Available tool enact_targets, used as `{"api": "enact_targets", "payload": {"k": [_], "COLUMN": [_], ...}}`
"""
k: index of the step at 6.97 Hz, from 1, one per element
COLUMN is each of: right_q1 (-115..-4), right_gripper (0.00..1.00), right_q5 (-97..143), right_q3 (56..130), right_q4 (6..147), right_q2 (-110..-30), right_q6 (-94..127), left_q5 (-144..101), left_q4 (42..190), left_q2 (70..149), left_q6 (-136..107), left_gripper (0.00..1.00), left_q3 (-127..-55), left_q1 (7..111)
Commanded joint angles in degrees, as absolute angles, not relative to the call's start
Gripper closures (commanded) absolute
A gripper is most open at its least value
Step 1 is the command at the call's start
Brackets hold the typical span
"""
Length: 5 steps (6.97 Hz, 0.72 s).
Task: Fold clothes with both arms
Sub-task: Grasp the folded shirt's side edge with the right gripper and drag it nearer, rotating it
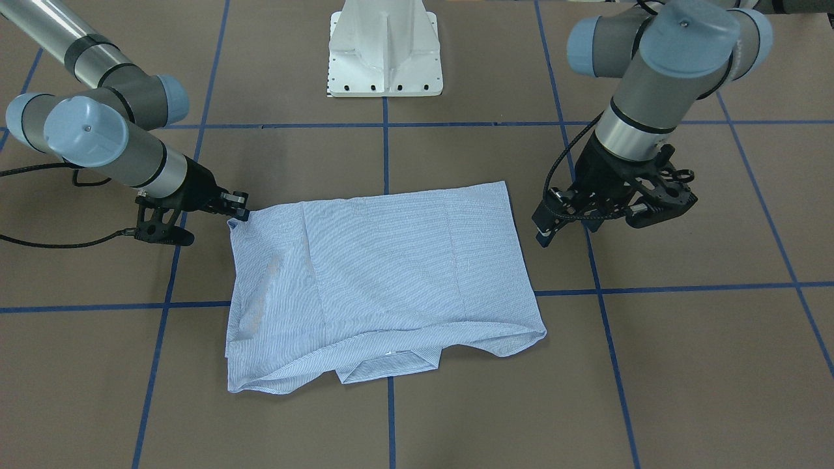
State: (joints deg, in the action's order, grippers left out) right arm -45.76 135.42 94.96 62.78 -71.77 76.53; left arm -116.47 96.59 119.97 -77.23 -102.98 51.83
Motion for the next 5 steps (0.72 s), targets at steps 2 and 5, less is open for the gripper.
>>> {"api": "enact_targets", "payload": {"k": [2,5], "right_q1": [-49.13,-45.99], "right_gripper": [1.0,1.0], "right_q5": [143.33,154.38], "right_q3": [113.85,115.84], "right_q4": [47.57,43.77], "right_q2": [-93.84,-101.24], "right_q6": [72.88,73.12], "left_q5": [-116.46,-116.46], "left_q4": [96.59,96.59], "left_q2": [119.97,119.97], "left_q6": [-77.26,-77.43], "left_gripper": [0.0,0.0], "left_q3": [-103.01,-103.01], "left_q1": [51.86,51.86]}}
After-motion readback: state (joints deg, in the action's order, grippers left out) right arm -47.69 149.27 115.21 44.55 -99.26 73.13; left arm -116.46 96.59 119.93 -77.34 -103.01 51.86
